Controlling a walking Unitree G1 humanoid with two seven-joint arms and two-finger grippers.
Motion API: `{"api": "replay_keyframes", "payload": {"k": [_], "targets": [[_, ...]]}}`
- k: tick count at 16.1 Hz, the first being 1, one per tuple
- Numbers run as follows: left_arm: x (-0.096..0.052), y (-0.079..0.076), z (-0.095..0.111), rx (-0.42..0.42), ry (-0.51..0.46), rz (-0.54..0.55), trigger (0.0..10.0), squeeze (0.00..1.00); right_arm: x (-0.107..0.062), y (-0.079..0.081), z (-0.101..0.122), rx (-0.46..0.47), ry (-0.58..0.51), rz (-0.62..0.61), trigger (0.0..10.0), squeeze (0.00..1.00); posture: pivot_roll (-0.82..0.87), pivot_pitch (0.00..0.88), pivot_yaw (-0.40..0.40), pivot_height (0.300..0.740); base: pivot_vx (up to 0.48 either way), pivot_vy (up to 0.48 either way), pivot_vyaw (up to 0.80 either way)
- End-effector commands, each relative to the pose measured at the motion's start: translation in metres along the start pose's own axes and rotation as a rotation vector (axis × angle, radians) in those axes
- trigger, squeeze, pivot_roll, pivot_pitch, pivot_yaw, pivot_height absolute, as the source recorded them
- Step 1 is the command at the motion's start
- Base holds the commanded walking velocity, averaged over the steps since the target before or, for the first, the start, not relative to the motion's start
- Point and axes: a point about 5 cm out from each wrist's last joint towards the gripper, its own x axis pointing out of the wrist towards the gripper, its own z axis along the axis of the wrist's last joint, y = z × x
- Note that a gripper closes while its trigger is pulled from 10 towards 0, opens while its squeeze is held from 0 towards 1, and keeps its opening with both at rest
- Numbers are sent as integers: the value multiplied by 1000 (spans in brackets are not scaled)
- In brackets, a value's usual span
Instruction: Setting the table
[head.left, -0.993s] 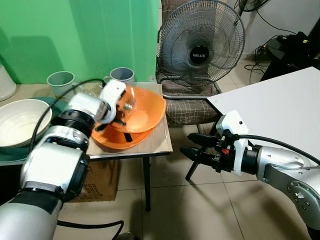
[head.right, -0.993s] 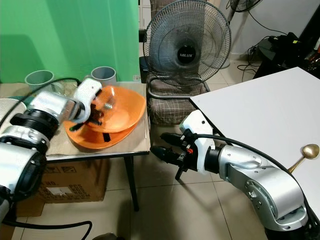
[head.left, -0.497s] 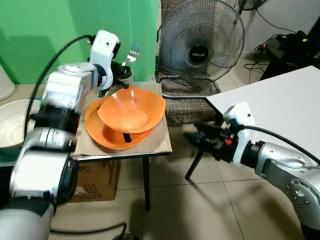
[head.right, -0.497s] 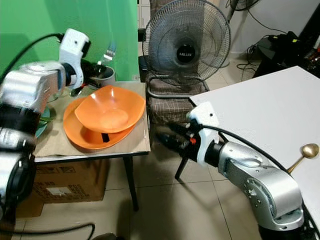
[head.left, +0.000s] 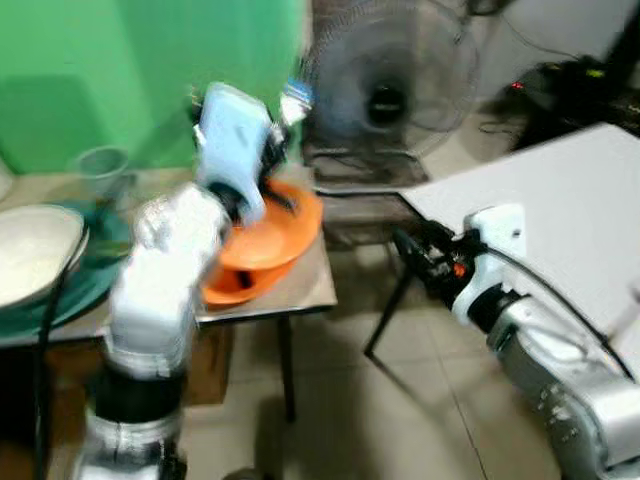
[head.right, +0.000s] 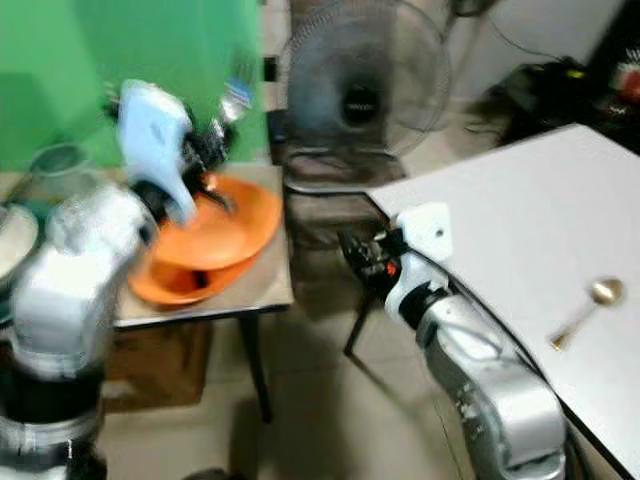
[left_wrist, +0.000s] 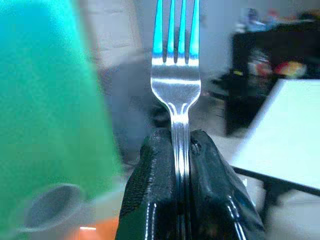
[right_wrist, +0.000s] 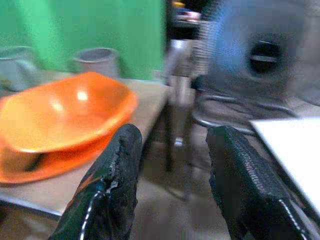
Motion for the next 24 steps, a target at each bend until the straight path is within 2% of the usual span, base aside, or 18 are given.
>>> {"api": "replay_keyframes", "payload": {"k": [1, 3, 4, 5, 6, 9, 11, 12, 14, 15, 17, 19, 23, 24], "targets": [[-2, -3, 5, 21, -13, 9, 10000, 0, -2, 0, 5, -27, -35, -27, 10000, 0, -47, 32, -35, 740, 0, 0, -781], [-22, -4, -14, 26, 35, 85, 10000, 0, -2, -3, 2, -25, -44, -104, 10000, 0, -45, 30, -50, 740, 0, 0, -778], [-29, -4, -20, 0, 59, 119, 10000, 0, -2, -5, 1, -23, -44, -128, 10000, 0, -46, 27, -52, 740, 0, 0, -781], [-33, -4, -25, 11, 81, 127, 10000, 0, -2, -6, 1, -18, -44, -136, 10000, 0, -46, 27, -52, 740, 0, 0, -781], [-43, -1, -38, 50, 128, 182, 10000, 0, -3, -9, -2, 10, -44, -165, 10000, 0, -46, 26, -52, 740, 0, 0, -781], [-47, -1, -42, 76, 139, 222, 10000, 0, -2, -11, -5, 4, -38, -181, 10000, 0, -43, 23, -49, 740, 0, 0, -781], [-49, -11, -43, 48, 126, 171, 10000, 0, -2, -11, -5, -3, -45, -190, 10000, 0, -47, 18, -44, 740, 0, 0, -784], [-49, -13, -42, 51, 116, 188, 10000, 0, -3, -13, -5, -12, -47, -214, 10000, 0, -49, 14, -41, 740, 0, 0, -788], [-47, -13, -37, 47, 81, 222, 10000, 0, -3, -15, -5, -11, -50, -235, 10000, 0, -51, 12, -36, 740, 0, 0, -784], [-44, -14, -33, 41, 28, 242, 10000, 0, -4, -16, -4, -3, -57, -237, 10000, 0, -49, 13, -37, 740, 0, 0, -800], [-44, -15, -34, -8, 46, 236, 10000, 0, -4, -18, -4, 4, -68, -258, 10000, 0, -53, 13, -34, 740, 0, 0, -800], [-43, -13, -31, 13, 3, 271, 10000, 0, -5, -21, -3, 1, -76, -294, 10000, 0, -57, 15, -37, 740, 0, 0, -800], [-50, -11, -44, 32, 71, 252, 10000, 0, -6, -27, -4, -28, -68, -326, 10000, 0, -60, 15, -36, 740, 0, 0, -800], [-53, -11, -47, 34, 85, 248, 10000, 0, -8, -31, -4, -76, -73, -364, 10000, 0, -60, 17, -38, 740, 0, 0, -800]]}}
